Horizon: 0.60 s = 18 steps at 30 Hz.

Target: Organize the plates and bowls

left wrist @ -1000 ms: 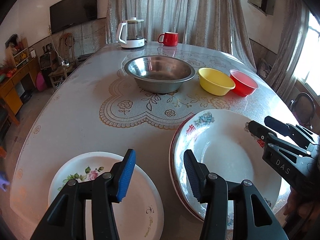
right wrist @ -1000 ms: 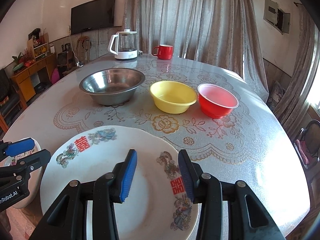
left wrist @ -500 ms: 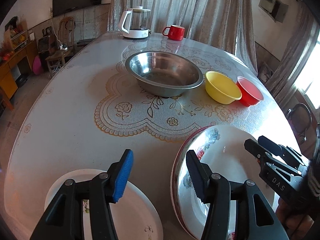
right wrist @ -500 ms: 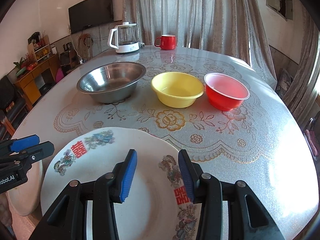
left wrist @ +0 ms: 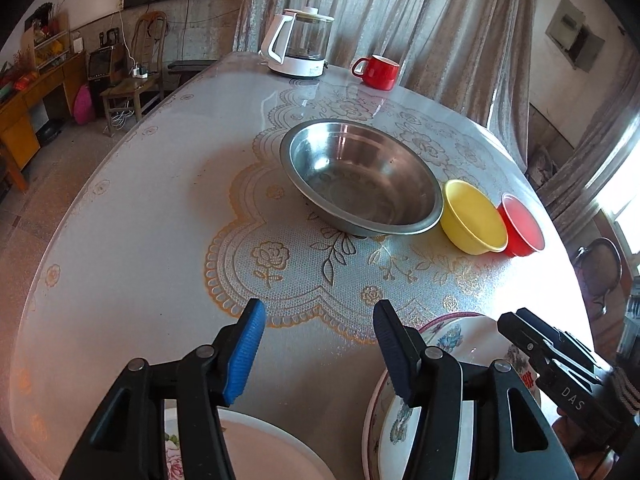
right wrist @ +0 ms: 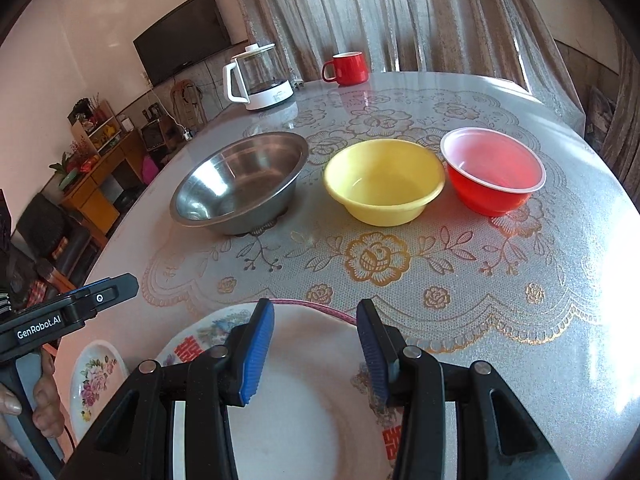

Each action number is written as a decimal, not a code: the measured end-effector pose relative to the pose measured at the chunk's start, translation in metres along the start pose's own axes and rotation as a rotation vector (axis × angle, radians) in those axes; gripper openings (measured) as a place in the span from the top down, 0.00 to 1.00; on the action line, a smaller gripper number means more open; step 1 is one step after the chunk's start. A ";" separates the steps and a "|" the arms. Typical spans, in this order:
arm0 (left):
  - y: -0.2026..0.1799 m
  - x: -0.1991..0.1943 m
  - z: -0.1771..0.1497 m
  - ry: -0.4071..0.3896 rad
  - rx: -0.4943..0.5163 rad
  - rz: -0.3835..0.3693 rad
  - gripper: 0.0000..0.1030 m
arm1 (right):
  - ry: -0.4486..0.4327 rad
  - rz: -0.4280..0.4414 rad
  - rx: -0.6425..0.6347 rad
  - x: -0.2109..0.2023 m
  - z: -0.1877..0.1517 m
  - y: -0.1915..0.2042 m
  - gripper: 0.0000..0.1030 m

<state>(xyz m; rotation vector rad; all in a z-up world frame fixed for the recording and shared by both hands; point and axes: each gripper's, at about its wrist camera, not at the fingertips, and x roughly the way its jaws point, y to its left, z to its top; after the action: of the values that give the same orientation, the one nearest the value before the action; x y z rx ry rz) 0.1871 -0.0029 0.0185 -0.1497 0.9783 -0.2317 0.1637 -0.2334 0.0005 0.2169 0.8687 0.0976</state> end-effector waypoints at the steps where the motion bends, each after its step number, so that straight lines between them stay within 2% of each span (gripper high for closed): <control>1: 0.003 -0.001 0.001 -0.002 -0.003 0.005 0.45 | 0.000 0.004 -0.002 0.001 0.001 0.002 0.58; 4: 0.014 -0.009 -0.003 -0.015 -0.013 0.007 0.45 | 0.002 0.023 -0.021 0.004 0.003 0.009 0.58; 7: 0.030 -0.018 -0.011 -0.033 -0.012 0.041 0.45 | 0.002 0.115 -0.069 0.002 0.002 0.023 0.58; 10: 0.049 -0.026 -0.019 -0.030 -0.039 0.057 0.45 | 0.009 0.172 -0.126 0.004 -0.001 0.044 0.58; 15: 0.073 -0.051 -0.045 -0.071 -0.056 0.056 0.45 | 0.042 0.267 -0.180 0.009 -0.009 0.074 0.58; 18: 0.090 -0.068 -0.067 -0.089 -0.069 0.060 0.45 | 0.060 0.330 -0.254 0.008 -0.018 0.099 0.58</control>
<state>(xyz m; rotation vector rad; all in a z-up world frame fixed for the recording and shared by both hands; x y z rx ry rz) 0.1064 0.1004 0.0157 -0.1921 0.9010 -0.1348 0.1558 -0.1326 0.0061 0.1179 0.8654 0.5214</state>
